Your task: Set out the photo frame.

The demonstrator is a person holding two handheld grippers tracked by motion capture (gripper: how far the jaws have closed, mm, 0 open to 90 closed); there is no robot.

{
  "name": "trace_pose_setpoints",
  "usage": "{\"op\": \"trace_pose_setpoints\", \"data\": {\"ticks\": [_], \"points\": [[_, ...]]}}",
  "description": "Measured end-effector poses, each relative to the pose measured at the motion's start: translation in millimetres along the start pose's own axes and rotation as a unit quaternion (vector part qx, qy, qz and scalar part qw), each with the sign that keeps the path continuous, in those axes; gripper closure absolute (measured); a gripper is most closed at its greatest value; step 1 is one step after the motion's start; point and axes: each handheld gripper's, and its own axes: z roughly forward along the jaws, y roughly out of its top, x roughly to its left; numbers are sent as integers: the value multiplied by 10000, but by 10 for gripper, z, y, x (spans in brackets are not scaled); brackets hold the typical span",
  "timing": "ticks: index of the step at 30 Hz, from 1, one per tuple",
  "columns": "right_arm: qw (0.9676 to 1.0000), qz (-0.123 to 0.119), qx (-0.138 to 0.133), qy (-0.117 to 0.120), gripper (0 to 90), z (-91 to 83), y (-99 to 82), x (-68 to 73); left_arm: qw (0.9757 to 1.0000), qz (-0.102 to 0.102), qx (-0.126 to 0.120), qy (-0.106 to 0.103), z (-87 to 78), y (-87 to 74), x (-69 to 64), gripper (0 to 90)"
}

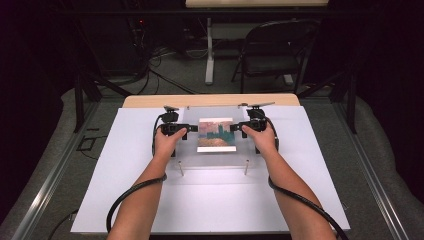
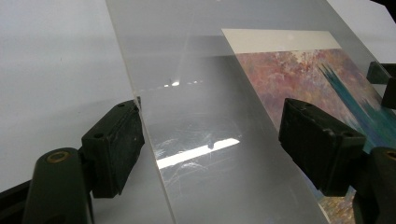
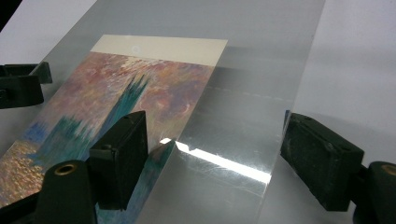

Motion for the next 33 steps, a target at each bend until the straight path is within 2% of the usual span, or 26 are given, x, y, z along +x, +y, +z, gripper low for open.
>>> {"op": "trace_pose_setpoints", "data": {"ticks": [10, 16, 23, 29, 33], "points": [[10000, -44, 22, -23, 229, -2, 5, 3, 10000, 5, 65, 14, -7, 11, -2, 223], [10000, -2, 42, 15, 254, -16, 11, -19, 9999, -86, 120, -52, -9, 15, 10, 234], [10000, 49, 25, 26, 258, -10, 14, -20, 9995, -159, 252, -37, 0, 44, -4, 226], [10000, 8, 36, 33, 263, -19, 17, -24, 9995, -261, 193, -61, -11, 44, 13, 263], [10000, -17, -10, 60, 268, -26, 9, -28, 9996, -249, 141, -76, -15, 36, 15, 265]]}}
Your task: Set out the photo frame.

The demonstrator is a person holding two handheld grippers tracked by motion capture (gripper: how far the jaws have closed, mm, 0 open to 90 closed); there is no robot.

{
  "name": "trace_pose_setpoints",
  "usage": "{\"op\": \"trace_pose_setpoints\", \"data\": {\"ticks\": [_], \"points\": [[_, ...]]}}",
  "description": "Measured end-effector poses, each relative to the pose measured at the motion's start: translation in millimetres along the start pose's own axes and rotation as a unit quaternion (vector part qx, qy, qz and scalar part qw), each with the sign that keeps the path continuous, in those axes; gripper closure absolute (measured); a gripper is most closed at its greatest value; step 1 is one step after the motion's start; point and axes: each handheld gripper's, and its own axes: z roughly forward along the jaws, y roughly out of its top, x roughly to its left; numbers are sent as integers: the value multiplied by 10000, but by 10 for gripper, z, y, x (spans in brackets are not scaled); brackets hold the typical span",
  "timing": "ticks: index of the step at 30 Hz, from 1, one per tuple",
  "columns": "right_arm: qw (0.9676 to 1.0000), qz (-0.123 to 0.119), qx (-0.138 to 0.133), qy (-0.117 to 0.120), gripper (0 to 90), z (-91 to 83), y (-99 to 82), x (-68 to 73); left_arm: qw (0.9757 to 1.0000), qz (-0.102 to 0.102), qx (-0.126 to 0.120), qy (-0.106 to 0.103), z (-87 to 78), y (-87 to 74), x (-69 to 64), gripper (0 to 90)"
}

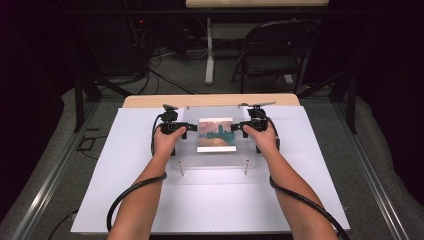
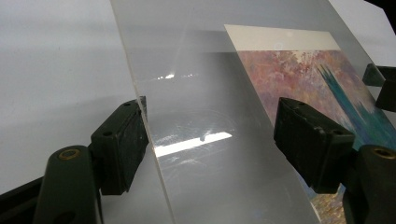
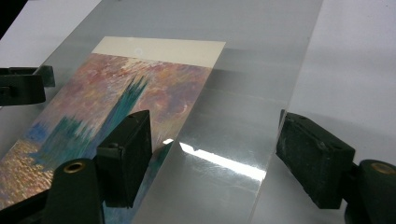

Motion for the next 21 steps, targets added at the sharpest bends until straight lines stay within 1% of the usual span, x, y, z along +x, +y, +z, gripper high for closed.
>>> {"op": "trace_pose_setpoints", "data": {"ticks": [2, 3, 5, 6, 8, 11, 14, 15, 17, 21], "points": [[10000, -4, 11, 2, 275, -10, 3, -5, 10000, 16, 24, -38, -12, 2, 13, 277], [10000, -5, 40, 4, 279, -18, 6, -9, 10000, -26, -10, -68, -11, 1, 16, 282], [10000, 7, 46, 11, 281, -26, 6, -9, 10000, -29, 5, -80, -24, 4, 23, 295], [10000, -24, 15, 17, 281, -26, 5, -10, 9999, -66, -34, -88, -27, 4, 17, 300], [10000, 5, 12, 2, 282, -37, 7, 0, 10000, -36, -18, -66, -37, 9, 10, 303], [10000, -56, -10, -6, 285, -53, 19, 13, 10000, -13, -60, -49, -60, 13, -6, 304], [9999, -103, -56, -17, 289, -82, 35, 40, 10000, 52, -61, -36, -104, 28, -24, 307], [9998, -206, -69, -3, 290, -92, 44, 42, 9999, 73, -66, -42, -124, 36, -28, 311], [9998, -198, -53, 2, 301, -131, 54, 62, 9999, 132, -49, -58, -162, 47, -35, 320], [9995, -292, -85, 37, 324, -195, 79, 74, 9997, 234, -69, -69, -225, 61, -60, 336]]}}
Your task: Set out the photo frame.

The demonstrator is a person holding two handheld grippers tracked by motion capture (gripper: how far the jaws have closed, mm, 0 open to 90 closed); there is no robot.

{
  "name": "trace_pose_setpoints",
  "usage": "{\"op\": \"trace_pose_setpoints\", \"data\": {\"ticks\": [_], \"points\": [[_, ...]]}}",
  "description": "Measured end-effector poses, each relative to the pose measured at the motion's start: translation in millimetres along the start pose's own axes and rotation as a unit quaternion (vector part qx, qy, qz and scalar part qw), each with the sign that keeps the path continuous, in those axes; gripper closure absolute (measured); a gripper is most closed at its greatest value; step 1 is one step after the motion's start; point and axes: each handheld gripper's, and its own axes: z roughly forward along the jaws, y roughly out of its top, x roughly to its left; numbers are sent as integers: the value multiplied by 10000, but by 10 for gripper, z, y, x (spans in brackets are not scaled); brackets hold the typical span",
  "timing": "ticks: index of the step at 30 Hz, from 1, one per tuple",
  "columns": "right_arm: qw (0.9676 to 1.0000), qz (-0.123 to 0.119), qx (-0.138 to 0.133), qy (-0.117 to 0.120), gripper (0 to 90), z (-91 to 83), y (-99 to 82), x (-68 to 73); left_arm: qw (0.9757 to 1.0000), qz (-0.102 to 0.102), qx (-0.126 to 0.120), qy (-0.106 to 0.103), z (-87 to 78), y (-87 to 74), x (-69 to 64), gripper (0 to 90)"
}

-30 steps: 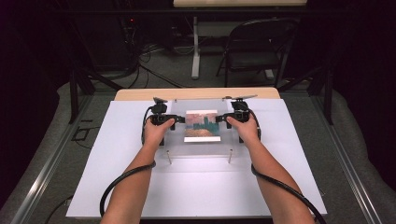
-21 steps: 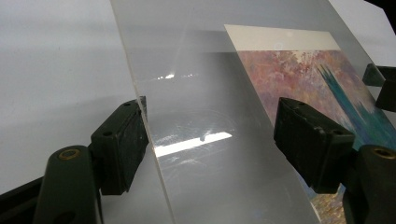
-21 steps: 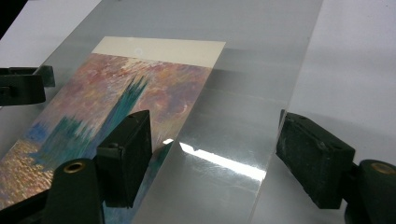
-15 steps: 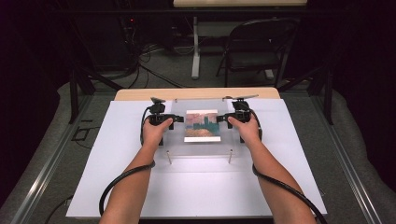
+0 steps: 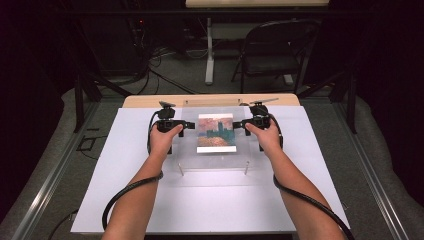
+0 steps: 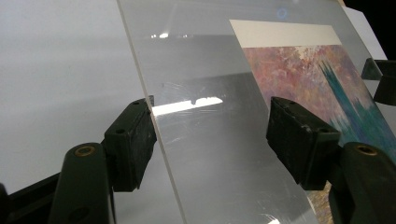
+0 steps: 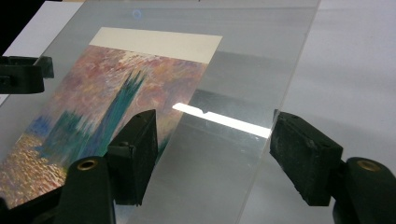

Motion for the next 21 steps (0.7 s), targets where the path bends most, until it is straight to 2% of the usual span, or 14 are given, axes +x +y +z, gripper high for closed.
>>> {"op": "trace_pose_setpoints", "data": {"ticks": [9, 21], "points": [[9998, -217, -43, 24, 346, -128, 33, 49, 9999, 113, -75, -11, -125, 22, -59, 378], [9986, -518, -124, -59, 362, -308, 37, 152, 9994, 290, -193, -74, -293, 15, -133, 422]]}}
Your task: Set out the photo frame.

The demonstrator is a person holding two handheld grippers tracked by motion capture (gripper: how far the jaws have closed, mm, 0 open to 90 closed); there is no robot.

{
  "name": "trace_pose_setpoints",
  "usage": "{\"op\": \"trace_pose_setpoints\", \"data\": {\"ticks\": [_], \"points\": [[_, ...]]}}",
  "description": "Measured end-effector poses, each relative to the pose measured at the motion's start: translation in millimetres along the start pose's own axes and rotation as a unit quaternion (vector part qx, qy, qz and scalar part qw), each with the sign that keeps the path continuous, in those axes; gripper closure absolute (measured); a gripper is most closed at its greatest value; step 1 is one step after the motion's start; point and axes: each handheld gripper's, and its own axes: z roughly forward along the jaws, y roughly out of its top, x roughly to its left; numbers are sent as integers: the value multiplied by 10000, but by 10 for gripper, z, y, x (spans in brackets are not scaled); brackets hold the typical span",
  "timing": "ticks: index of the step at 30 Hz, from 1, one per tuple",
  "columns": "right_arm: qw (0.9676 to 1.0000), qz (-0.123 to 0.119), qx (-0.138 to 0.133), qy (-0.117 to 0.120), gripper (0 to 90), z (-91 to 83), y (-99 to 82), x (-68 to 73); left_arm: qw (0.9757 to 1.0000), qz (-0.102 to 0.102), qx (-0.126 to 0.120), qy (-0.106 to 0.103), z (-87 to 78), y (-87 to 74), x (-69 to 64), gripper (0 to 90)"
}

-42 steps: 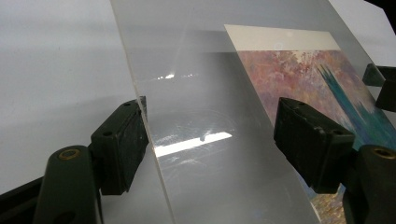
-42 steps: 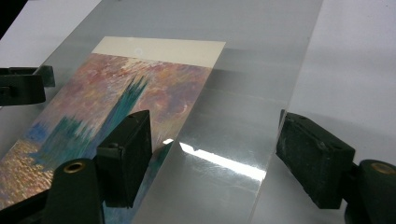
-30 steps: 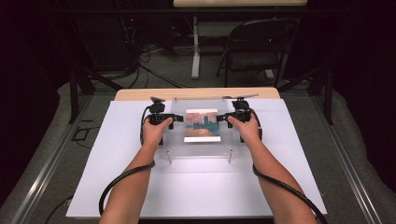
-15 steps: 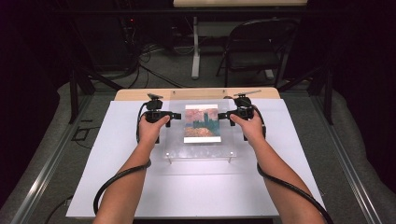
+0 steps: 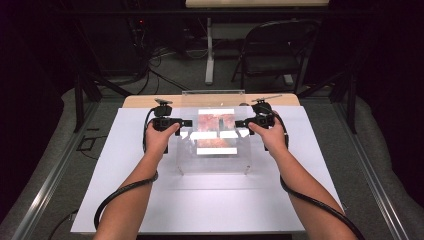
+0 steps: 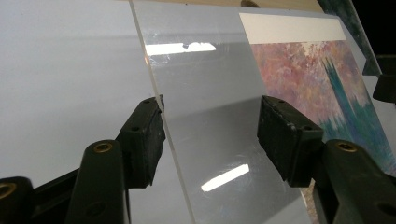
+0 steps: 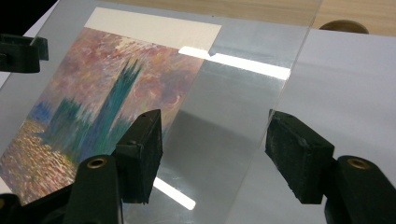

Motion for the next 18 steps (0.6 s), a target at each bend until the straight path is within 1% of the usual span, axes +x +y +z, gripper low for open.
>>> {"op": "trace_pose_setpoints", "data": {"ticks": [4, 12, 14, 15, 18], "points": [[9999, -117, -16, 9, 377, -63, 7, 26, 10000, 66, 17, -40, -59, 7, -14, 441], [9996, -289, -60, -8, 406, -175, 11, 71, 9998, 137, -81, -116, -167, -12, -47, 477], [9996, -259, -68, 5, 427, -209, 15, 78, 9998, 153, -82, -137, -197, -14, -58, 486], [9997, -238, -72, 7, 429, -223, 18, 83, 9997, 162, -117, -129, -208, -18, -63, 490], [9996, -256, -67, 11, 430, -253, 24, 105, 9996, 213, -96, -142, -257, -21, -76, 500]]}}
